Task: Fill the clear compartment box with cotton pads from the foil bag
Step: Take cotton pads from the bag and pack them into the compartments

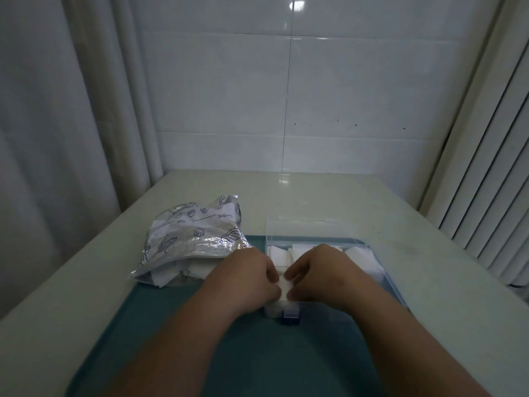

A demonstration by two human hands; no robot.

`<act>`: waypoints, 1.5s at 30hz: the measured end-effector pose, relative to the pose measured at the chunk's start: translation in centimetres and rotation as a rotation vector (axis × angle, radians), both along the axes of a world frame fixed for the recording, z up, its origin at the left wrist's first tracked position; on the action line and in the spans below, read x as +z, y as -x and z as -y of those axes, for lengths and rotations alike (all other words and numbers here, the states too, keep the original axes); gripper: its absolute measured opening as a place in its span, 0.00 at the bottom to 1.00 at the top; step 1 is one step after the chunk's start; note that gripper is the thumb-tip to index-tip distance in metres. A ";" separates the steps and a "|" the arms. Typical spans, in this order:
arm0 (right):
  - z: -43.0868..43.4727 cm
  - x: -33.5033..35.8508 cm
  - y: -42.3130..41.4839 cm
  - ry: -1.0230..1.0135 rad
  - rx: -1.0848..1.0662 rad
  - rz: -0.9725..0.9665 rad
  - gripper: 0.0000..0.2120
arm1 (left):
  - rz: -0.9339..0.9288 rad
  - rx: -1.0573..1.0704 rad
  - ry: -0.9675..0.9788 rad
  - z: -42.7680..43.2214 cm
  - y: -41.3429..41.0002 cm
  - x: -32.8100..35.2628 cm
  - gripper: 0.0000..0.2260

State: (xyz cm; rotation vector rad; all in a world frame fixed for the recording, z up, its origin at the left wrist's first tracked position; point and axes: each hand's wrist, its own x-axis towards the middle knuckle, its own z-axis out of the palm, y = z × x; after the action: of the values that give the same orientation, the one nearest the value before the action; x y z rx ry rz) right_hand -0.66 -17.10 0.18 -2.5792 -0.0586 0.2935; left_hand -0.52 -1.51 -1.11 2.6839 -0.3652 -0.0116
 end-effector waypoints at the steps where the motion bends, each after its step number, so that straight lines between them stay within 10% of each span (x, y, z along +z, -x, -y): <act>1: 0.0 0.0 0.0 -0.001 -0.006 0.000 0.17 | -0.003 0.001 0.002 0.0 0.0 0.0 0.12; 27: 0.5 0.1 0.1 -0.037 0.011 0.018 0.09 | 0.012 0.019 -0.006 -0.5 -0.2 0.3 0.10; 45: -0.5 1.4 -0.1 -0.267 -0.019 0.311 0.02 | 0.242 0.172 0.358 -6.4 -0.3 3.5 0.11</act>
State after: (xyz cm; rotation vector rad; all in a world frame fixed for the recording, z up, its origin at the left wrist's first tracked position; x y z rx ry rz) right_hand -0.55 -16.63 1.61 -2.3347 -0.1741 -0.1178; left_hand -0.18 4.89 2.42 2.3535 -0.1853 0.3951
